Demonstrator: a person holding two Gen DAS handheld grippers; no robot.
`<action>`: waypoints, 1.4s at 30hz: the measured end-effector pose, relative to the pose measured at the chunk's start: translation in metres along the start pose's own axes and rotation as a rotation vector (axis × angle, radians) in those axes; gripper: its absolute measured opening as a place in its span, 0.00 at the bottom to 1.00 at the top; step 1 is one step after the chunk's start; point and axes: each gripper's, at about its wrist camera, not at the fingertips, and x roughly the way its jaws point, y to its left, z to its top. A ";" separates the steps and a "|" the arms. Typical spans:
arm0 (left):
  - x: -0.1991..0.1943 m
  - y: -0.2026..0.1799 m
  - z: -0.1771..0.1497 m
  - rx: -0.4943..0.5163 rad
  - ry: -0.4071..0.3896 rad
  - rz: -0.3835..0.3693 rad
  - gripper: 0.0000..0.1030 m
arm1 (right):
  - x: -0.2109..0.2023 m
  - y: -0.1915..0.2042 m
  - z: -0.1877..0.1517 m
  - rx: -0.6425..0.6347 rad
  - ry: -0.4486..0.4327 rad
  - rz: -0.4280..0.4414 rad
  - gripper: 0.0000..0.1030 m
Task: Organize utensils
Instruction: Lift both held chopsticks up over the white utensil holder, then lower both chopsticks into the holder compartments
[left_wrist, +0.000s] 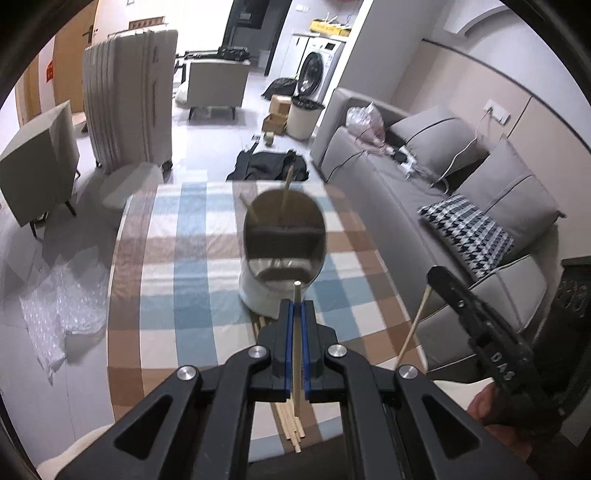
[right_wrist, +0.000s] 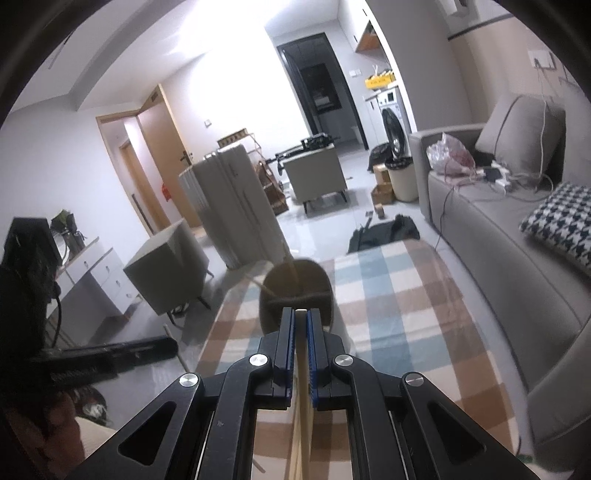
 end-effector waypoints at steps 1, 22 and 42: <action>-0.002 -0.001 0.003 0.000 -0.005 -0.002 0.00 | -0.002 0.001 0.005 -0.004 -0.012 -0.001 0.05; 0.004 0.023 0.116 -0.007 -0.164 -0.078 0.00 | 0.057 0.040 0.129 -0.178 -0.146 0.099 0.05; 0.057 0.065 0.142 -0.092 -0.169 -0.119 0.00 | 0.160 0.045 0.140 -0.267 -0.155 0.088 0.05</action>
